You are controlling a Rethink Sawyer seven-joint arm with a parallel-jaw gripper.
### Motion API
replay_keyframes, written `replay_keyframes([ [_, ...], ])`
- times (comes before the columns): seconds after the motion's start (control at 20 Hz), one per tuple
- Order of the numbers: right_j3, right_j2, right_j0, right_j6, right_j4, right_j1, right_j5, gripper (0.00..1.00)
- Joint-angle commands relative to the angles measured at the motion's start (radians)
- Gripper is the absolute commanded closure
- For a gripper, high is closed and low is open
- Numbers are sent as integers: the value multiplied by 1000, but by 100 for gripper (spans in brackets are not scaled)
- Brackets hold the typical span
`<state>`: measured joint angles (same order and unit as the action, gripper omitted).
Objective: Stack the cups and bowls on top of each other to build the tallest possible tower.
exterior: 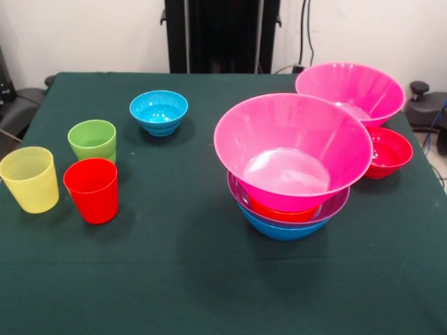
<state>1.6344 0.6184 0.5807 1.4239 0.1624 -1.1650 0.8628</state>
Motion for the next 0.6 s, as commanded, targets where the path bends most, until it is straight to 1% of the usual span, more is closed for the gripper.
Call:
replay_keyframes([
  [0.05, 63, -113, -97, 249, 55, 99, 195, 0],
  [0.15, 19, -138, -125, 281, 72, 131, 297, 0],
  [0.2, -10, -152, -144, 305, 94, 156, 356, 0],
  [0.35, -37, -177, -167, 327, 97, 179, 391, 0],
  [0.4, -33, -180, -167, 351, 75, 186, 368, 0],
  [0.55, -22, -194, -169, 374, 40, 195, 368, 0],
  [0.6, -14, -197, -170, 376, 39, 201, 389, 0],
])
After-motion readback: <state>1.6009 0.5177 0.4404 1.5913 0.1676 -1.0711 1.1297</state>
